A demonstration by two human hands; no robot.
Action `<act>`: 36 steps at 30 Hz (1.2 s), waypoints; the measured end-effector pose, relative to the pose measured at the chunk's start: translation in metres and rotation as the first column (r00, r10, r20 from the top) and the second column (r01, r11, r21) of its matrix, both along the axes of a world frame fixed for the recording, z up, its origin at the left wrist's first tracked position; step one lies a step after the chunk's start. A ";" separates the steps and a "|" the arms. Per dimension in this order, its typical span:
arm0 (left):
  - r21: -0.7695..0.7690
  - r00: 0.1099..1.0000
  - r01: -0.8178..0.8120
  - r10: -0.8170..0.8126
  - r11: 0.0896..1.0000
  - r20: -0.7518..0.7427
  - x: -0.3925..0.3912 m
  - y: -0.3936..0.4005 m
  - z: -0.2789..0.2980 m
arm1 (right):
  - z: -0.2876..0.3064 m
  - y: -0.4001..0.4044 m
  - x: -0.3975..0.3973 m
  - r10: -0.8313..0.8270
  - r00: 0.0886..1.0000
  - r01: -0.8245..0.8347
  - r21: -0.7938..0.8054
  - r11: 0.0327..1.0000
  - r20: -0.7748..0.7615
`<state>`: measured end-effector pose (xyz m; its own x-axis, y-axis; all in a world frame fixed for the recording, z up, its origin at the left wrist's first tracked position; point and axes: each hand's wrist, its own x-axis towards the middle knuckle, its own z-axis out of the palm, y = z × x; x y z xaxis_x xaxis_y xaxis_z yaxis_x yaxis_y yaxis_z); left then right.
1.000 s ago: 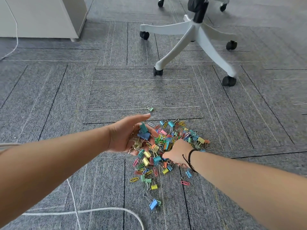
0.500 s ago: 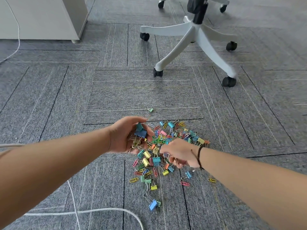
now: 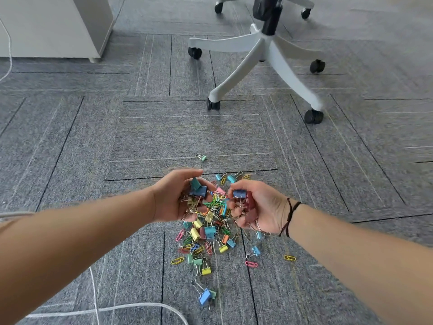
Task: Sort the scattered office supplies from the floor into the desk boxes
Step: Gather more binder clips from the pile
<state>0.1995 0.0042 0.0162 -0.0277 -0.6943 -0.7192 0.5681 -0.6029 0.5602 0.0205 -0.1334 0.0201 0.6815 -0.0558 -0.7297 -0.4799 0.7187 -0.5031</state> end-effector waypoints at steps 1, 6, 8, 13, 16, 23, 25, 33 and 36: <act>0.001 1.000 -0.009 0.009 1.000 -0.004 0.000 0.000 -0.001 | -0.003 0.000 0.001 -0.011 1.000 0.011 -0.001 1.000 -0.022; 0.028 0.995 -0.088 0.089 0.996 -0.049 -0.002 0.000 -0.007 | -0.010 -0.004 0.007 -0.105 0.992 0.104 -0.005 0.995 -0.068; 0.038 0.991 -0.119 0.121 0.992 -0.058 -0.004 -0.001 -0.007 | -0.008 -0.008 0.009 -0.155 0.987 0.155 -0.006 0.988 -0.048; 0.056 0.941 -0.332 0.335 0.942 -0.042 -0.012 -0.001 0.020 | 0.007 -0.011 0.008 -0.338 0.939 0.341 0.031 0.940 -0.068; 0.069 0.905 -0.422 0.424 0.904 -0.027 -0.020 0.007 0.063 | 0.040 0.001 0.002 -0.456 0.881 0.464 0.042 0.885 -0.124; 0.065 0.851 -0.520 0.524 0.851 -0.048 -0.045 0.062 0.232 | 0.194 0.064 -0.033 -0.404 0.886 0.445 0.175 0.878 -0.228; 0.089 0.846 -0.523 0.529 0.848 -0.068 -0.056 0.079 0.296 | 0.251 0.081 -0.042 -0.398 0.877 0.455 0.196 0.869 -0.270; 0.060 0.765 -0.618 0.617 0.784 -0.183 -0.092 0.111 0.609 | 0.564 0.120 -0.045 -0.482 0.829 0.551 0.261 0.793 -0.284; 0.022 0.729 -0.667 0.658 0.745 -0.186 -0.099 0.119 0.719 | 0.679 0.127 -0.044 -0.495 0.835 0.549 0.305 0.778 -0.238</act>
<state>0.1008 0.1237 0.7350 0.3329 -0.6132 -0.7163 0.9020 -0.0144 0.4315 -0.0234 -0.0064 0.6994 0.5136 -0.0995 -0.8522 -0.0237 0.9912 -0.1300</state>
